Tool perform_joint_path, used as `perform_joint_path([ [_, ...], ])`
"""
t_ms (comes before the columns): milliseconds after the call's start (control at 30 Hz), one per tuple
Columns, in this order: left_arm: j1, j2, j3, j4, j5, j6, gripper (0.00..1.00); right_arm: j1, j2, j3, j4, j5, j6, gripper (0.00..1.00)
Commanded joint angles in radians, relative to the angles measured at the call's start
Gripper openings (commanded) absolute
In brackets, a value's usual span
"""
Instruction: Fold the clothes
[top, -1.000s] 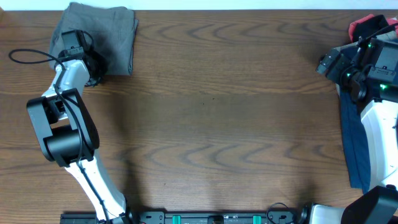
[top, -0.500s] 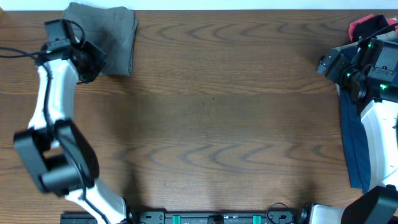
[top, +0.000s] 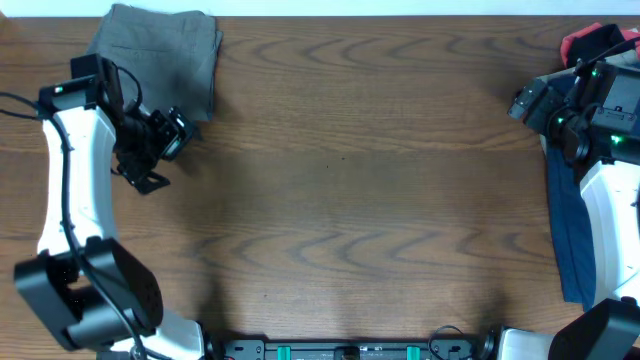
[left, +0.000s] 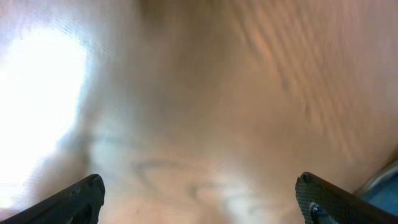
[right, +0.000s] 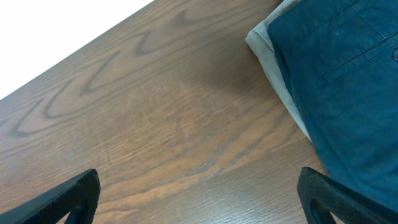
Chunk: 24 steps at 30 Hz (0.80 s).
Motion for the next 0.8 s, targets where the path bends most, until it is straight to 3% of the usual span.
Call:
perform_joint_path([
  [0,-0.021,-0.09,-0.003,-0.064,0.025,0.135,0.99,-0.002,0.005,0.014,-0.001,0.003,-0.018,0.99],
  [467,-0.094,-0.582,-0.003,-0.19,0.021,0.193,0.98,-0.002,0.005,0.014,-0.002,0.003,-0.018,0.99],
  [767,-0.097,-0.808,-0.003,-0.306,0.025,0.159,0.98,-0.002,0.005,0.014,-0.001,0.003,-0.018,0.99],
])
